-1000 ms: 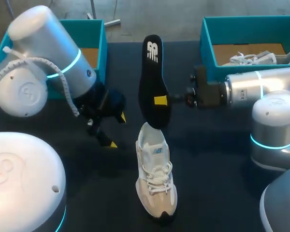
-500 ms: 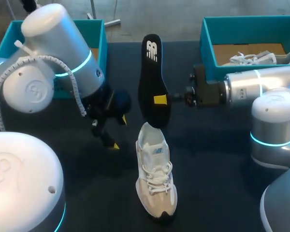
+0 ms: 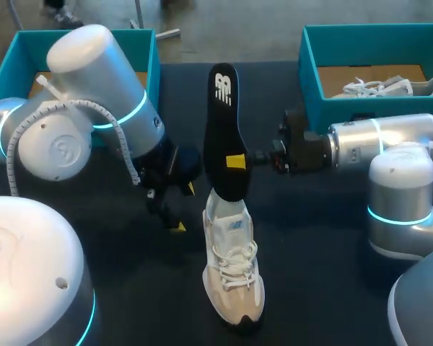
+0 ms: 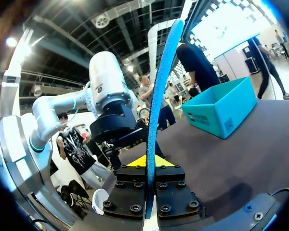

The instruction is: Take the shoe out of the shoebox, open the shoe tongue, remove and reinsert the insole, then place the shoe into the shoebox

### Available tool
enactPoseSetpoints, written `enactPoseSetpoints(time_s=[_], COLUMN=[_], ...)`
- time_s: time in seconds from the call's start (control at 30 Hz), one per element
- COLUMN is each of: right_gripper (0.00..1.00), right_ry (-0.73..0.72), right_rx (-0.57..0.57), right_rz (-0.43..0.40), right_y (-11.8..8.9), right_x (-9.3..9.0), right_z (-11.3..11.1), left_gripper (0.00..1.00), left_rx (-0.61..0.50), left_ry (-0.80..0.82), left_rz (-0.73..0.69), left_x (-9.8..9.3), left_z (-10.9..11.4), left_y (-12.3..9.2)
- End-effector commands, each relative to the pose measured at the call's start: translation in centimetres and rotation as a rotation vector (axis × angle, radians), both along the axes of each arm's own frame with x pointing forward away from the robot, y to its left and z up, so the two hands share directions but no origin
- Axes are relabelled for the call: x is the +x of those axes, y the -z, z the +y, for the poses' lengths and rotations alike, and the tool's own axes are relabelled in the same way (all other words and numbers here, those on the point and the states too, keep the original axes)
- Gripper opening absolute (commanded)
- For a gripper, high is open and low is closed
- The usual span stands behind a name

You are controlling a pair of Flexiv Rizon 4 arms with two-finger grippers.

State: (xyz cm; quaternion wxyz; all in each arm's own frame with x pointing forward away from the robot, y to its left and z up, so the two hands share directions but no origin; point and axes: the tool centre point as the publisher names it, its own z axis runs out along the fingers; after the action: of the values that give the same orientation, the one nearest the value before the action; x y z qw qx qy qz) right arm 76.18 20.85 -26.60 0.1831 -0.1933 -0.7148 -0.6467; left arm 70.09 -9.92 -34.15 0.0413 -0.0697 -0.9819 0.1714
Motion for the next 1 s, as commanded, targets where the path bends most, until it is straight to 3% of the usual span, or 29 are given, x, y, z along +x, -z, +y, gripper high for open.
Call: enactPoseSetpoints(time_s=[0.03, 0.67, 1.0], right_gripper=[0.0, 0.0, 0.0], right_ry=[-0.004, -0.005, -0.029], right_rx=[0.006, 0.024, 0.036], right_rz=[-0.004, -0.016, -0.031], right_y=[0.7, 1.1, 2.3], right_x=[0.3, 0.0, -0.4], right_z=[0.4, 0.2, 0.0], left_gripper=[1.0, 1.0, 1.0], left_rx=[-0.002, 0.006, 0.006], left_ry=[-0.001, -0.006, -0.006], left_rz=[-0.003, 0.005, 0.005], left_x=[-0.3, -0.5, -0.5], left_z=[-0.2, -0.2, -0.2], left_y=[0.5, 0.9, 0.9])
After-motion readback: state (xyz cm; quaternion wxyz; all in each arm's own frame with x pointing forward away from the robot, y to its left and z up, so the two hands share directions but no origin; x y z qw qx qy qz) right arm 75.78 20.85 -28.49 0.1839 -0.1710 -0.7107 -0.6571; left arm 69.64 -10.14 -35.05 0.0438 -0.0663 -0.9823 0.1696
